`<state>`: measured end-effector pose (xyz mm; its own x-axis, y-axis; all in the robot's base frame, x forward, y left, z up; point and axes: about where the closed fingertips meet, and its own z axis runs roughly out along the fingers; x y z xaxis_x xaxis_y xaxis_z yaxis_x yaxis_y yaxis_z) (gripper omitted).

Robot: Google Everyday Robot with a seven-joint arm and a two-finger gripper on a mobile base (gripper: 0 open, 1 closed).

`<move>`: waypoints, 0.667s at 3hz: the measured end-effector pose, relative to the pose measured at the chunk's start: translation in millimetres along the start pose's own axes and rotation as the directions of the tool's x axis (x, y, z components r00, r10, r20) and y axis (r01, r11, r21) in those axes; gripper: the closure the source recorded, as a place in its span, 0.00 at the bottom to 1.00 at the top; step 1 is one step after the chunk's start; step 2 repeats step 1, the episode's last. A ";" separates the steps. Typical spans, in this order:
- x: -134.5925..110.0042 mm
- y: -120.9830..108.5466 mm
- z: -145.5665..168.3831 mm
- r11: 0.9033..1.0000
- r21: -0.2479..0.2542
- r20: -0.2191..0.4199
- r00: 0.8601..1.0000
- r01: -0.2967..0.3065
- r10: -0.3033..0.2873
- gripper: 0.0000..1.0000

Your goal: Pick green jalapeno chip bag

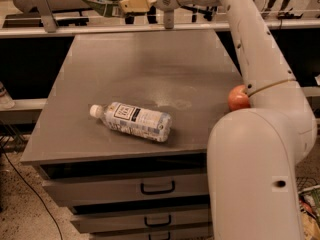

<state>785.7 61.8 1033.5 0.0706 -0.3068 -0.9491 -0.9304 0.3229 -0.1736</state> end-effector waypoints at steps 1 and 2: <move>0.1 2.8 2.9 1.000 -0.011 0.003 1.000 -0.002 0.002 1.00; 0.1 2.8 2.9 1.000 -0.011 0.003 1.000 -0.002 0.002 1.00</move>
Offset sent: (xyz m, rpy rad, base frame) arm 0.0000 0.0000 0.0000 0.0000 0.0000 0.0000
